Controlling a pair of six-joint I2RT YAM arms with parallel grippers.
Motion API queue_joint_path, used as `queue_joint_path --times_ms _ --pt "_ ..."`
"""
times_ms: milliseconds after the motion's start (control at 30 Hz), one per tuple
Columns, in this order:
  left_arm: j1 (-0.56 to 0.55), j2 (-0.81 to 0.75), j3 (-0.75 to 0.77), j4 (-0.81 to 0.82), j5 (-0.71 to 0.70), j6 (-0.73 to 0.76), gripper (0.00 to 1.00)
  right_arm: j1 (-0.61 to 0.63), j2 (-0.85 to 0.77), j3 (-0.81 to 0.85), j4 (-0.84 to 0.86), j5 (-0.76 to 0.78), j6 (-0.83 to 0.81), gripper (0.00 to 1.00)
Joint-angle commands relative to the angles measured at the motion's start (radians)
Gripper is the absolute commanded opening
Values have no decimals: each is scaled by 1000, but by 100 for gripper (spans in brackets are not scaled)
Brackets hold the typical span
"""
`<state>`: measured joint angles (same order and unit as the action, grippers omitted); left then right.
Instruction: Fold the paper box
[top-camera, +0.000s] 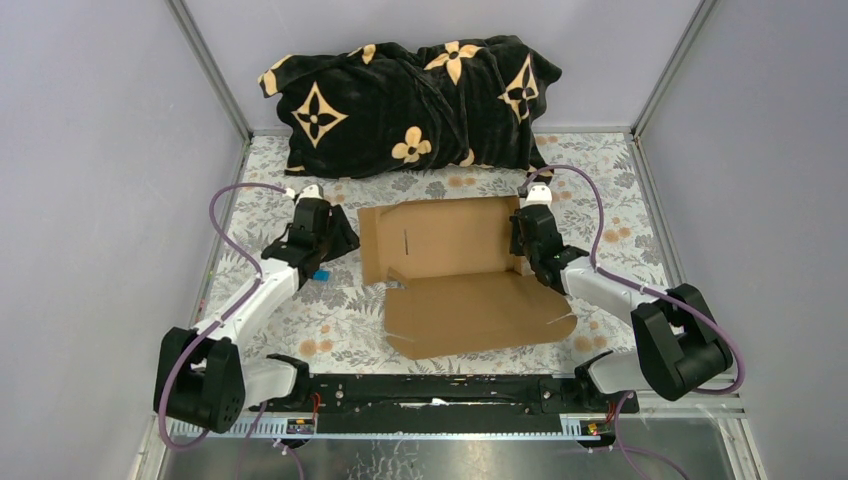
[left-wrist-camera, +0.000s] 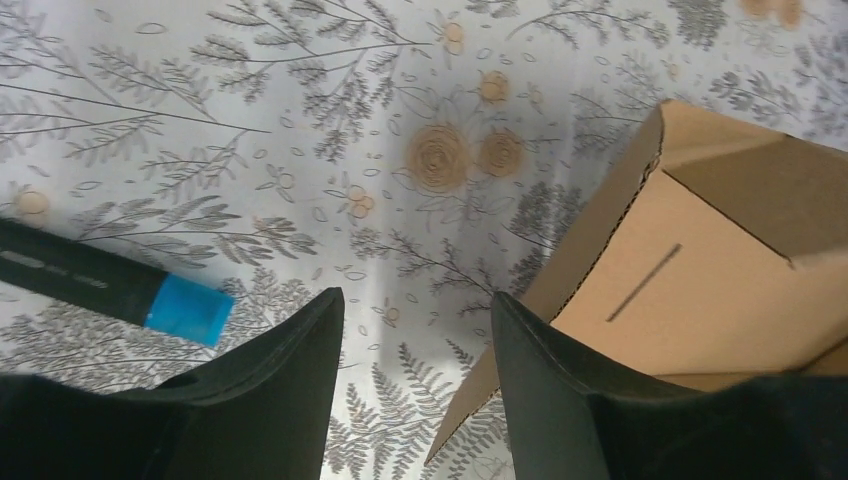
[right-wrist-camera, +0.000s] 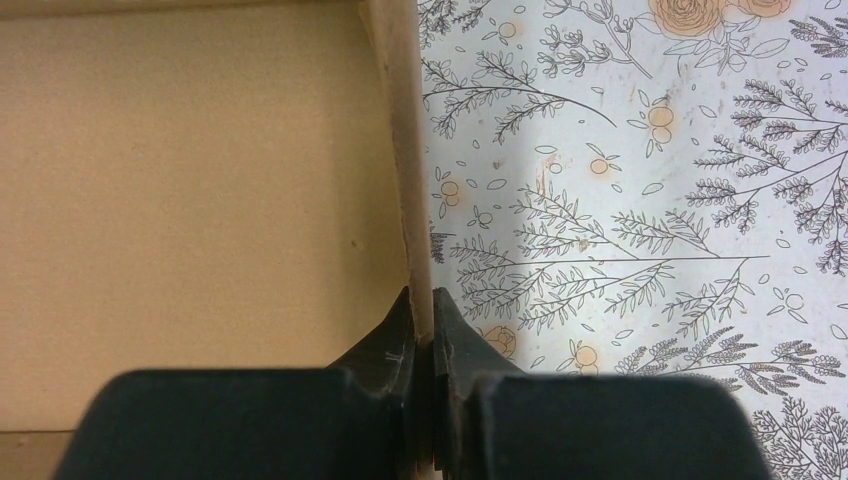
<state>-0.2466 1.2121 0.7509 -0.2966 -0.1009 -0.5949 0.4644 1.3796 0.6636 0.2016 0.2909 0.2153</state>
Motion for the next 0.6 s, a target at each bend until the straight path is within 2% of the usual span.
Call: queue_joint_path --times_ms 0,233,367,467,567 --pt "6 -45 -51 181 131 -44 63 0 -43 -3 90 12 34 0" --pt "6 -105 -106 278 223 -74 63 0 -41 -24 112 10 48 0" --pt "6 -107 -124 282 221 -78 62 0 -33 -31 129 7 59 0" --pt "6 -165 -93 164 135 -82 62 0 -19 -13 115 9 66 0" --pt "6 -201 -15 -25 73 -81 62 -3 -8 7 110 2 82 0"
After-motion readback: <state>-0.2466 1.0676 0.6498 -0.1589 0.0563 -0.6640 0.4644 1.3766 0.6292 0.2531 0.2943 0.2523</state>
